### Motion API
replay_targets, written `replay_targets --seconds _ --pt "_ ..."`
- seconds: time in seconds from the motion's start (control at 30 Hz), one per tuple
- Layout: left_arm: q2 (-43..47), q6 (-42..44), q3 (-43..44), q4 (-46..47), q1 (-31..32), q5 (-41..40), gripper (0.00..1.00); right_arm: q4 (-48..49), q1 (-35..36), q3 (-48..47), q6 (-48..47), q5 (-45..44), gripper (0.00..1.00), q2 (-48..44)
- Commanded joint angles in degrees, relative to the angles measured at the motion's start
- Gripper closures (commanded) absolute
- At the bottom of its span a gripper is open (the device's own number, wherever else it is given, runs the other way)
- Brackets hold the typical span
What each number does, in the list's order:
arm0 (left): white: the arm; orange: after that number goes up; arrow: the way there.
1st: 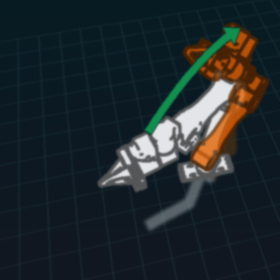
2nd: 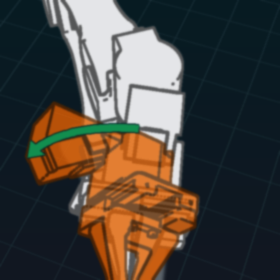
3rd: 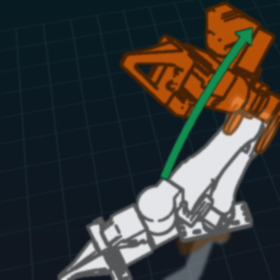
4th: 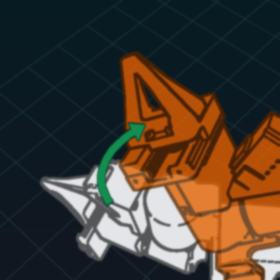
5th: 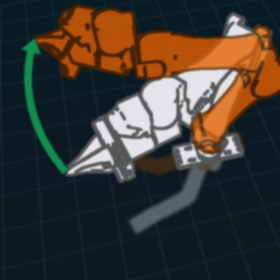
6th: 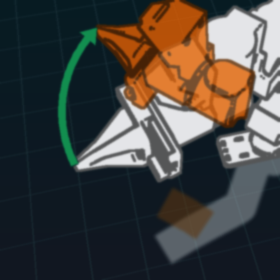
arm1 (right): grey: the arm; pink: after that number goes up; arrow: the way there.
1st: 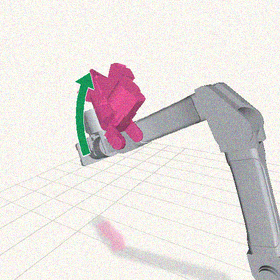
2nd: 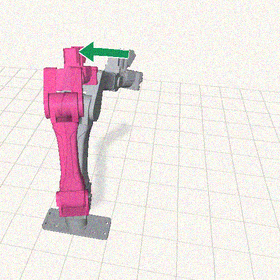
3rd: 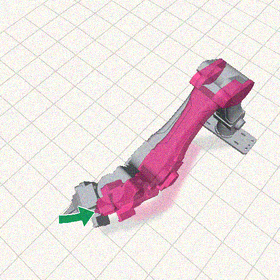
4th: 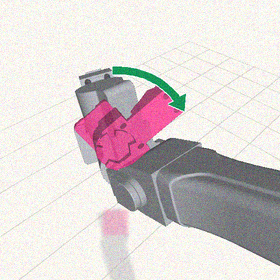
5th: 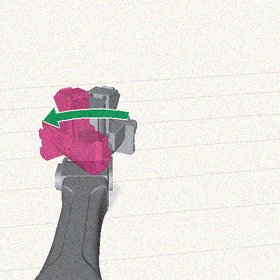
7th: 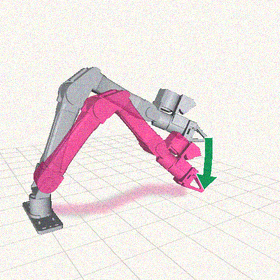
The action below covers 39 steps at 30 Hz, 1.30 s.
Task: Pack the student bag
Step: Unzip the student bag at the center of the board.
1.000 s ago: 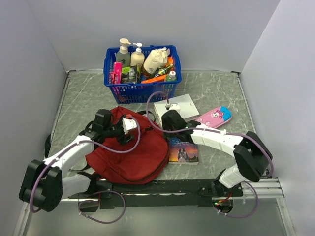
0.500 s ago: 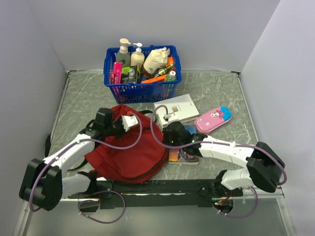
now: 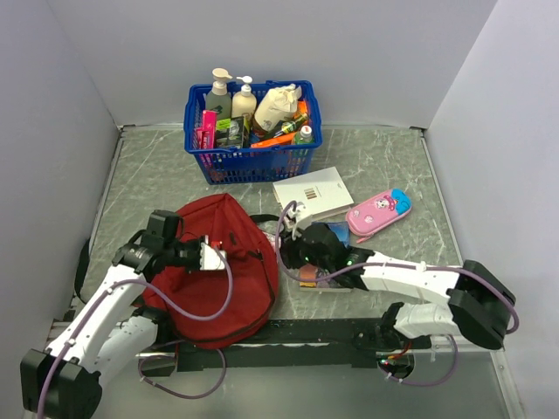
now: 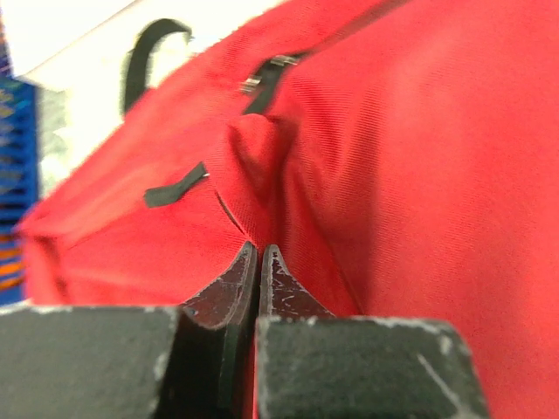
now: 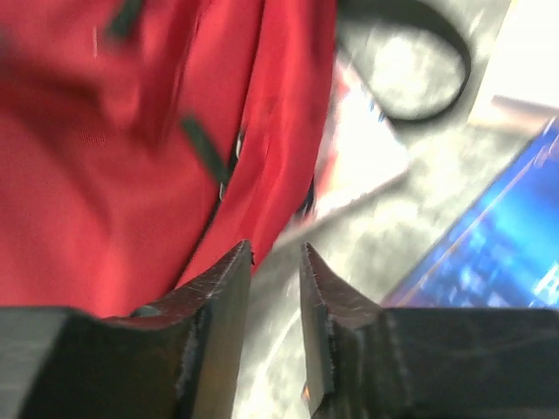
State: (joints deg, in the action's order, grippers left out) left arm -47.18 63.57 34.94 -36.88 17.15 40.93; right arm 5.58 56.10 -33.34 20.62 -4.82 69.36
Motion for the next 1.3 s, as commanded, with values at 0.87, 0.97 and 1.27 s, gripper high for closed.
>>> replay_targets --seconds 0.87,0.97,1.27 --pt "0.25 7.36 3.12 -3.64 2.72 5.13 0.99 16.40 -8.28 -12.53 -16.05 34.97 0.41 22.48" --pt "0.68 6.74 2.86 -2.76 2.80 5.21 0.99 15.42 -8.28 -12.36 -17.19 35.23 0.43 23.01" --pt "1.91 5.86 1.89 -1.09 2.80 5.74 0.99 15.42 -7.49 -11.39 -18.07 34.09 0.50 24.94"
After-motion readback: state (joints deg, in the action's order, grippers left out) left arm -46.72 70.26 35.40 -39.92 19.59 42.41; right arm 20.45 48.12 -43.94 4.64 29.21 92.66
